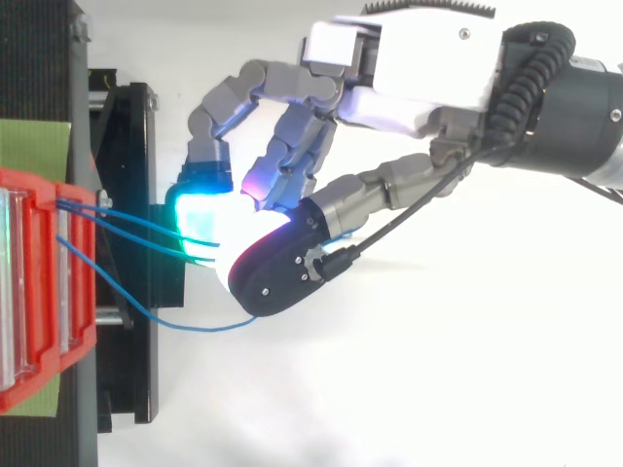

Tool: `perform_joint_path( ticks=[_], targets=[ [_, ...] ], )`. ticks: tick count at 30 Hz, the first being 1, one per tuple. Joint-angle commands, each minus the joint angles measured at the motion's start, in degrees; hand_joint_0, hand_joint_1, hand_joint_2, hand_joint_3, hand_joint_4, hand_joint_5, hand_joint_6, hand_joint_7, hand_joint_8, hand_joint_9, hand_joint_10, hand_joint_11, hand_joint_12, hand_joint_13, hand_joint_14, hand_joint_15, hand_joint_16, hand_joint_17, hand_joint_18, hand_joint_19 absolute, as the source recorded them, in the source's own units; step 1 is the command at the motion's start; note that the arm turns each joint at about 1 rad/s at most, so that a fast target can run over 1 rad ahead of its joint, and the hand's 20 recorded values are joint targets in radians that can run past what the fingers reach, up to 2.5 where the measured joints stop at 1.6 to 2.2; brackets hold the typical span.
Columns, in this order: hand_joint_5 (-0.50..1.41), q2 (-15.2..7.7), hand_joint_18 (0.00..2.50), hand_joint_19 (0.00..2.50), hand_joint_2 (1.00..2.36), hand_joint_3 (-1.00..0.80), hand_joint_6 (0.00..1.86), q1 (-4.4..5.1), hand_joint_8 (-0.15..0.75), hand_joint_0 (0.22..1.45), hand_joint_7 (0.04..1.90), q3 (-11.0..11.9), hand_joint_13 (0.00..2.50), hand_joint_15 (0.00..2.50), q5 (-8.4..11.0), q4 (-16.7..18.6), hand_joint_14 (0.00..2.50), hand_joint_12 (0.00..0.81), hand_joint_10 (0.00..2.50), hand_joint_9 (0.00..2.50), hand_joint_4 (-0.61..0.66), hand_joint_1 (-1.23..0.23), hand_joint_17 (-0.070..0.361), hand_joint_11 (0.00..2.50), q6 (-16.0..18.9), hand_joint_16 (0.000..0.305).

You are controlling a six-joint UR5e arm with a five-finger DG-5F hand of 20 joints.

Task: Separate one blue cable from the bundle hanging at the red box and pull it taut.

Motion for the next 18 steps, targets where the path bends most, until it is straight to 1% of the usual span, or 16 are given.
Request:
perform_joint_path(
  ticks=[1,3,7,8,9,11,18],
  targets=[
    [-0.19,0.02,1.03,0.74,1.0,-0.5,0.92,0.16,0.394,0.55,0.87,0.0,1.44,1.48,0.38,0.06,0.0,0.355,0.01,1.05,0.18,-0.69,0.12,1.07,-0.01,0.054],
    [-0.19,-0.07,1.03,0.75,1.0,-0.5,0.92,0.16,0.396,0.55,0.87,0.0,1.45,1.49,0.82,0.06,0.08,0.347,0.01,1.05,0.18,-0.69,0.121,1.07,-0.01,0.054],
    [-0.19,0.02,1.04,0.8,1.0,-0.5,0.92,0.34,0.387,0.56,0.87,0.0,1.4,1.38,0.9,-0.12,0.47,0.346,0.01,1.04,0.18,-0.72,0.118,1.07,-0.01,0.052],
    [-0.19,0.02,1.04,0.82,1.0,-0.5,0.92,0.34,0.385,0.58,0.87,0.0,1.38,1.37,0.9,-0.12,0.58,0.335,0.01,1.03,0.18,-0.74,0.116,1.08,-0.01,0.051],
    [-0.19,0.02,1.04,0.82,1.0,-0.5,0.92,0.34,0.384,0.59,0.88,0.0,1.38,1.38,0.9,-0.12,0.58,0.334,0.01,1.02,0.18,-0.74,0.116,1.08,-0.01,0.051],
    [-0.2,0.02,1.04,0.83,1.0,-0.5,0.92,0.42,0.375,0.62,0.87,-0.09,1.36,1.36,0.9,-0.03,0.7,0.331,0.01,1.01,0.18,-0.73,0.115,1.07,-0.1,0.051],
    [-0.2,0.02,1.05,0.85,1.01,-0.31,0.93,0.6,0.378,0.66,0.89,-0.09,1.34,1.34,1.34,-0.21,0.75,0.334,0.01,1.0,0.14,-0.76,0.115,1.07,-0.1,0.051]
  ],
)
